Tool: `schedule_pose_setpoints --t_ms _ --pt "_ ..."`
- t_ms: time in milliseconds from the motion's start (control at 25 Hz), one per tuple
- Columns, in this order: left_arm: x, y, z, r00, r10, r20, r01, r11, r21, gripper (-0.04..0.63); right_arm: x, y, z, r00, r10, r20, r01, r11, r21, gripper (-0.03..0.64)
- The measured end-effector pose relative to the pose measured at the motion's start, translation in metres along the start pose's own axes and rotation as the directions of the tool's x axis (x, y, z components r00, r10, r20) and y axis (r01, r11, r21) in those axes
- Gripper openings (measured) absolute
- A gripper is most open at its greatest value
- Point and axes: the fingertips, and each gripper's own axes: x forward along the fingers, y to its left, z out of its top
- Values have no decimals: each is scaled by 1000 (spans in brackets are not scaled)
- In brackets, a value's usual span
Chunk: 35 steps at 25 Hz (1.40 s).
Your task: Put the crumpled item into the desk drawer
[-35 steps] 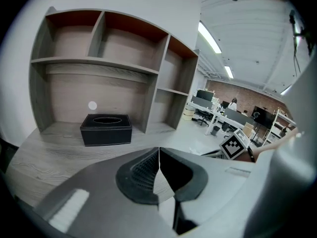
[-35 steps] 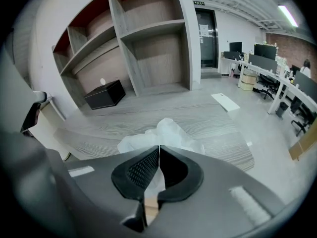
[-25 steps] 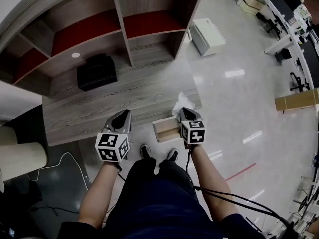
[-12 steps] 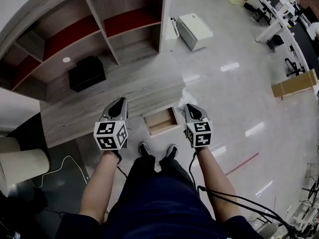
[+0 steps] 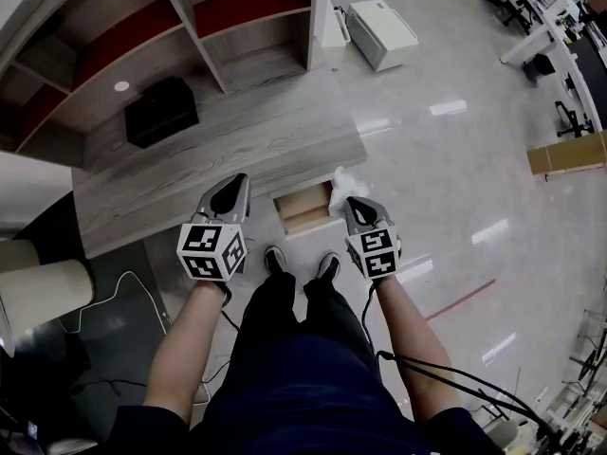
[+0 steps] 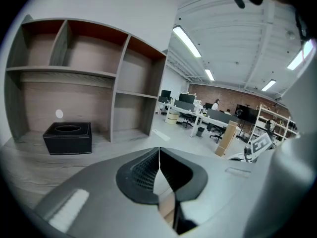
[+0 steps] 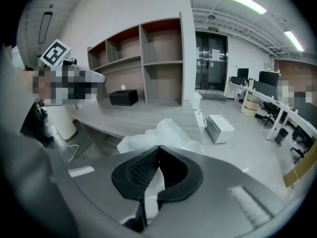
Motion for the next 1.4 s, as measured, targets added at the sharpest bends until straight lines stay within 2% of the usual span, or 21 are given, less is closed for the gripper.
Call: schedule_pose_setpoints --t_ms 160,320,520,800,960,1280,1400 --pt "3 -1 -12 1000 -22 -17 22 999 26 5 25 17 -22 997 48 -64 -57 989 -138 8" --pt "0 8 -21 1000 -4 -30 4 1000 14 5 44 33 -48 984 94 -153 -137 944 -299 8" --pt "-3 26 -36 998 33 -56 -33 999 -5 5 68 43 -70 966 130 -222 -213 888 -407 8" --pt "-11 44 -62 992 84 -98 -88 995 -44 5 101 60 -96 933 209 -291 -327 829 -454 8" --pt "-16 52 -74 988 103 -118 -111 992 -67 5 116 66 -115 908 215 -359 -379 787 -486 8" --pt "-19 65 -89 980 138 -142 -152 984 -93 5 141 71 -134 860 221 -460 -445 766 -464 9" --pt "-20 68 -93 978 149 -145 -164 981 -100 5 151 68 -134 859 205 -469 -436 772 -462 9"
